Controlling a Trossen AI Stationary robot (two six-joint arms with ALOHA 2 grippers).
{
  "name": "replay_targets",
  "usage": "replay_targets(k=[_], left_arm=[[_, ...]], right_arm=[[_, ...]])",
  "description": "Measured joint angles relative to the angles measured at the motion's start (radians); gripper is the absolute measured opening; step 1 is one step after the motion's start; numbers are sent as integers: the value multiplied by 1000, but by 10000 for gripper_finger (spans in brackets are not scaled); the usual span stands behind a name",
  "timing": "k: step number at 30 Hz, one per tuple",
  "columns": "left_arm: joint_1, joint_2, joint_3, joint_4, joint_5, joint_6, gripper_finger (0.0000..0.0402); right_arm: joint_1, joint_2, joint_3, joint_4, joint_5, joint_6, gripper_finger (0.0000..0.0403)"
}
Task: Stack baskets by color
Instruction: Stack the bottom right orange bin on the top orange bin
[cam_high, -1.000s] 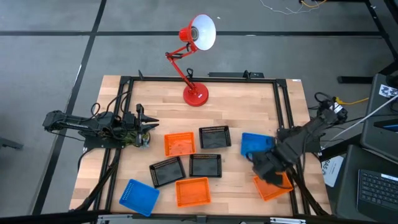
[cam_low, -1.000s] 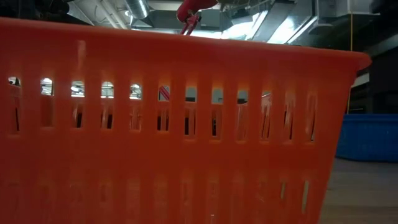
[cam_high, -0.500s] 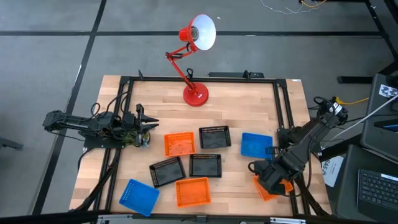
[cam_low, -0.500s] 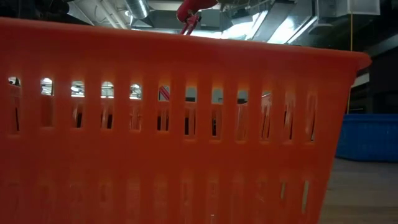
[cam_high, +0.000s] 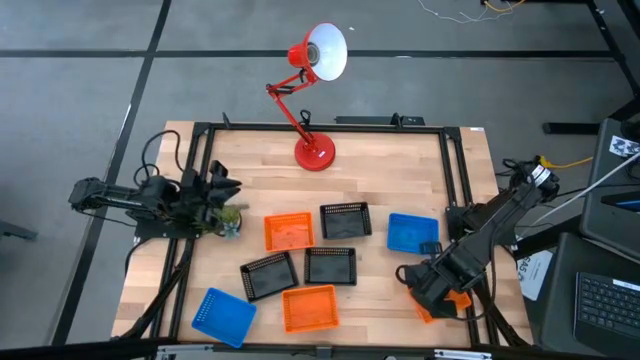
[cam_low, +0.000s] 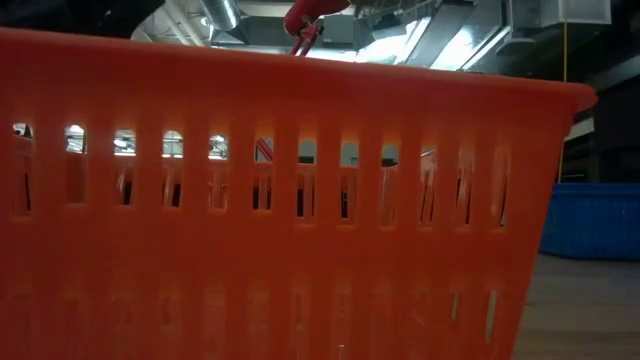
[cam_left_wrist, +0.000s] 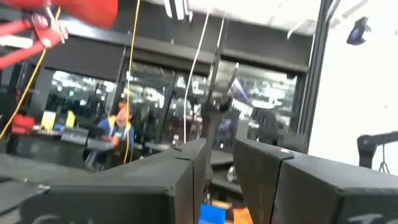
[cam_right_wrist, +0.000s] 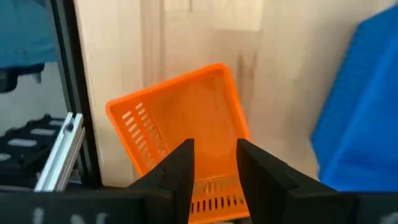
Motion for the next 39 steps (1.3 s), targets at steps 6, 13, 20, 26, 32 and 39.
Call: replay_targets(k=[6,13,20,26,32,39], left_arm=[[0,28,1,-12,55,3,73],[0,200,127,-262,80,46,73],[0,413,264,-288,78,79,73],[0,522,289,-284,78,80,73],[0,541,289,-279,70,80,73],[0,541,289,-279,35,80,73]], right_arm=[[-1,0,-109,74,-7,-4,119],[-4,0,-189,118,-2,-4,119],[-4,1,-283,239,1,8,119],[-4,0,-345,257,-25,89,119],[-4,0,-296,248,-34,100,119],[-4,0,-223,243,34,99,119]])
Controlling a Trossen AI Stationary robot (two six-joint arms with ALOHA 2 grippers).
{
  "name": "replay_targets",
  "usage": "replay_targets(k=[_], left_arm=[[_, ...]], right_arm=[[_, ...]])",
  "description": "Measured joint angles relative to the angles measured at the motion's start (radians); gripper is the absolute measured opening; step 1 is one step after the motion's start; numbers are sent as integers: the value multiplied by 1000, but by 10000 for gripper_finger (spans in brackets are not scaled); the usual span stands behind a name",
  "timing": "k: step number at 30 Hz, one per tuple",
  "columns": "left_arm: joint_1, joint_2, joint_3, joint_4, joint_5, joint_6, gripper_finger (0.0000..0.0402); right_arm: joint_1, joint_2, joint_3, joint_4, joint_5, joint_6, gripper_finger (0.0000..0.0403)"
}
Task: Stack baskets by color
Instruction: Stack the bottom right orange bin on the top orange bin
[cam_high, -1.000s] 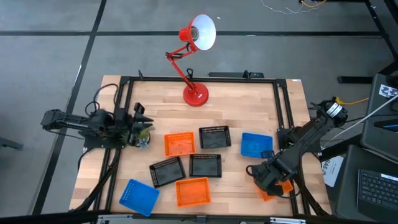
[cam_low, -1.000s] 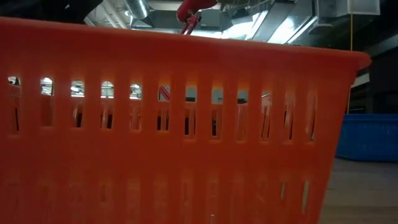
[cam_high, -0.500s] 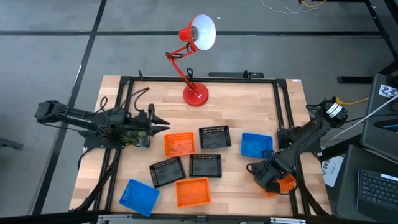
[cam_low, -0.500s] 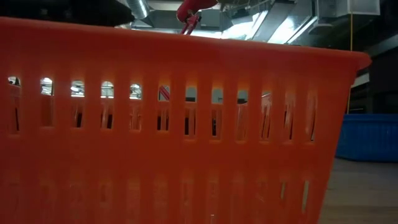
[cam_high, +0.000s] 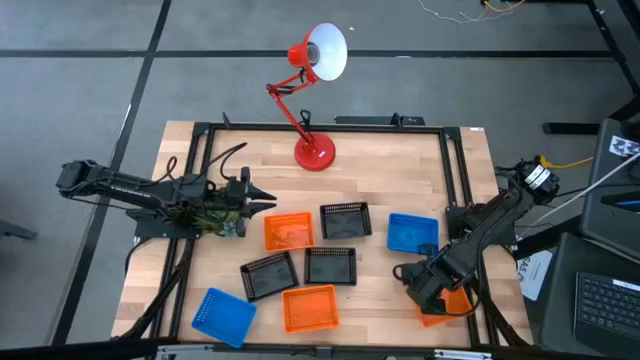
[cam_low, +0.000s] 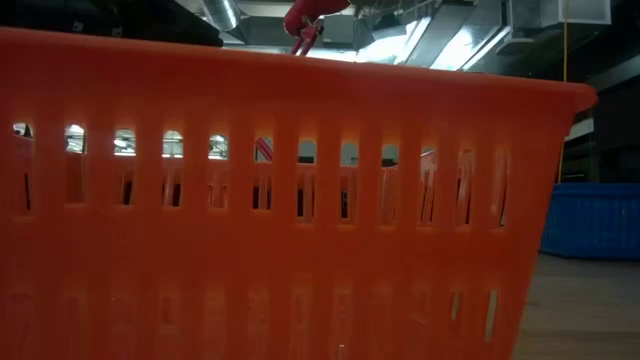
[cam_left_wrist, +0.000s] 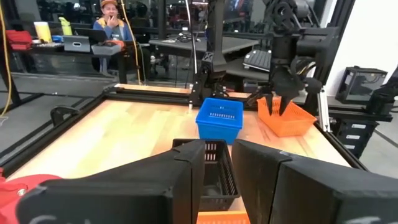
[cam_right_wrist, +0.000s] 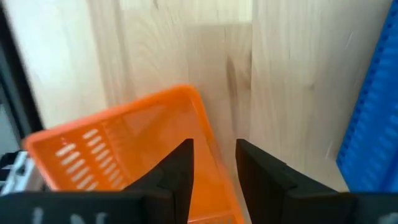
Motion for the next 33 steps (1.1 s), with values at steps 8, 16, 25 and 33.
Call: replay_targets(k=[8,16,25,33], left_arm=[[0,0,0,0,-2,0,73],[0,0,0,-1,-2,0,73],[0,0,0,-1,-2,0,73],[0,0,0,-1,-2,0,73]], right_arm=[[0,0,11,-108,1,-22,119],[0,0,-45,-71,-68,-72,119],[0,0,-13,-96,-86,-49,119],[7,0,22,-104,-155,-46,119]])
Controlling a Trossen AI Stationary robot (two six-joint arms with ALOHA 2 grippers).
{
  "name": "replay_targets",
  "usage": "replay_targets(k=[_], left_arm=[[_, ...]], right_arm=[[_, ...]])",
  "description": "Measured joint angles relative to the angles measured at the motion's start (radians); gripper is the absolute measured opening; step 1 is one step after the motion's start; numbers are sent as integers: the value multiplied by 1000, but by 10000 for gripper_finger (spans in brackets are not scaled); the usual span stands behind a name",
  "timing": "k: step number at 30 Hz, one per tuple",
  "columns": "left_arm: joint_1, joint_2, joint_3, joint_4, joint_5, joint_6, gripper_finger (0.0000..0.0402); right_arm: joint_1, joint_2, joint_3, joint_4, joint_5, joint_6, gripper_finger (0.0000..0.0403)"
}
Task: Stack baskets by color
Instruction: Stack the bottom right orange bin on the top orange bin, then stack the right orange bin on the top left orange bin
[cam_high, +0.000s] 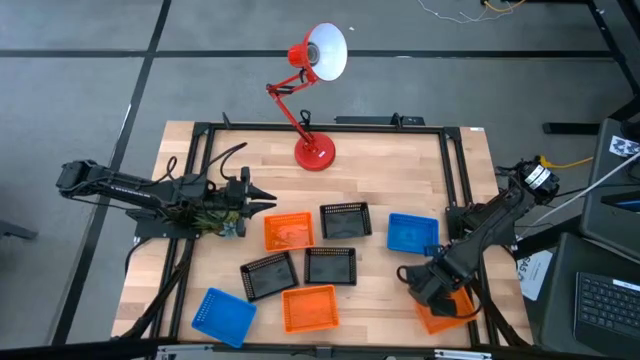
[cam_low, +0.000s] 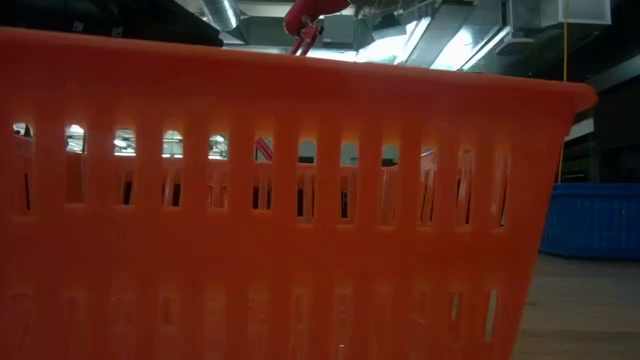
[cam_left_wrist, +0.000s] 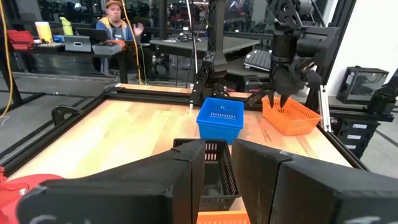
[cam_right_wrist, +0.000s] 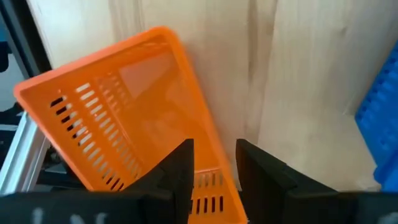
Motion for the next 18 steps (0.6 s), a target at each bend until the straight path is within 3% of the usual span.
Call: replay_targets(k=[8,18], left_arm=[[0,0,0,-1,0,0,73],[0,0,0,-11,0,0,73]], right_arm=[[25,19,0,35,48,-6,119],[28,159,0,43,32,-7,119]])
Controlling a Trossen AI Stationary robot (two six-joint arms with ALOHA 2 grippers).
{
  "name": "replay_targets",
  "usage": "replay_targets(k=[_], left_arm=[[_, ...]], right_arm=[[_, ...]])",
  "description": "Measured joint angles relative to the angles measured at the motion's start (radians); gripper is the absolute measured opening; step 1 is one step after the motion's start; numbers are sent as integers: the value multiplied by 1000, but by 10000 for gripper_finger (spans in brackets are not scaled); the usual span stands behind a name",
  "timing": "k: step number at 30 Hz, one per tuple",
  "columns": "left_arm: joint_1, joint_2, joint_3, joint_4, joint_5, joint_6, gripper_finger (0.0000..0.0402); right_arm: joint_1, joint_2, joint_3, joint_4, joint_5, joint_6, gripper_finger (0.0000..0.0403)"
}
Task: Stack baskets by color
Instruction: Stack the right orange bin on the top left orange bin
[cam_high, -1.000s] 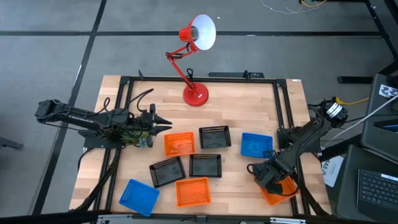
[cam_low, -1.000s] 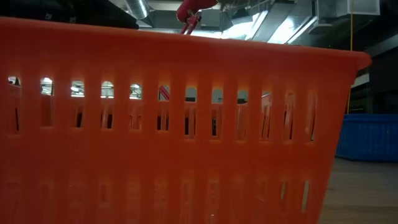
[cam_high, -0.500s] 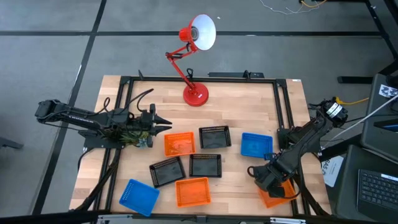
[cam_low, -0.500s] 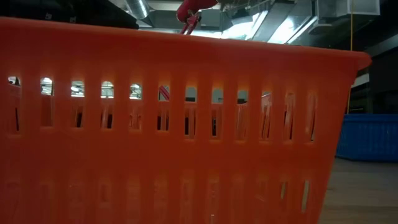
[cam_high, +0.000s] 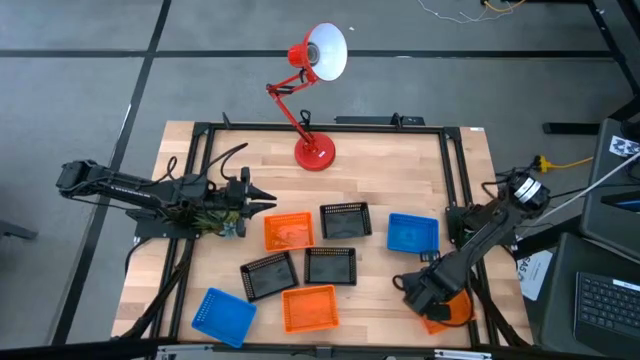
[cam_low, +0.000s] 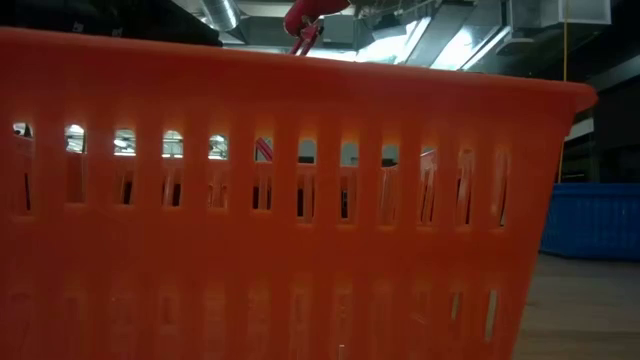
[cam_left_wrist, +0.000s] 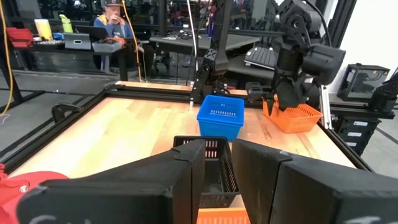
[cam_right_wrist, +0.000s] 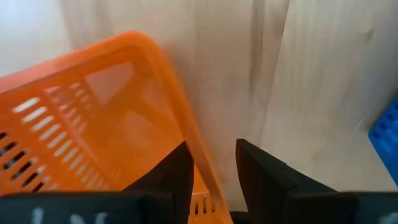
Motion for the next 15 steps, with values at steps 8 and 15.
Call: replay_targets(k=[8,15], left_arm=[[0,0,0,0,0,0,73],[0,0,0,0,0,0,73]], right_arm=[[0,78,0,2,-52,-14,114],[-2,81,18,-6,-64,-7,12]])
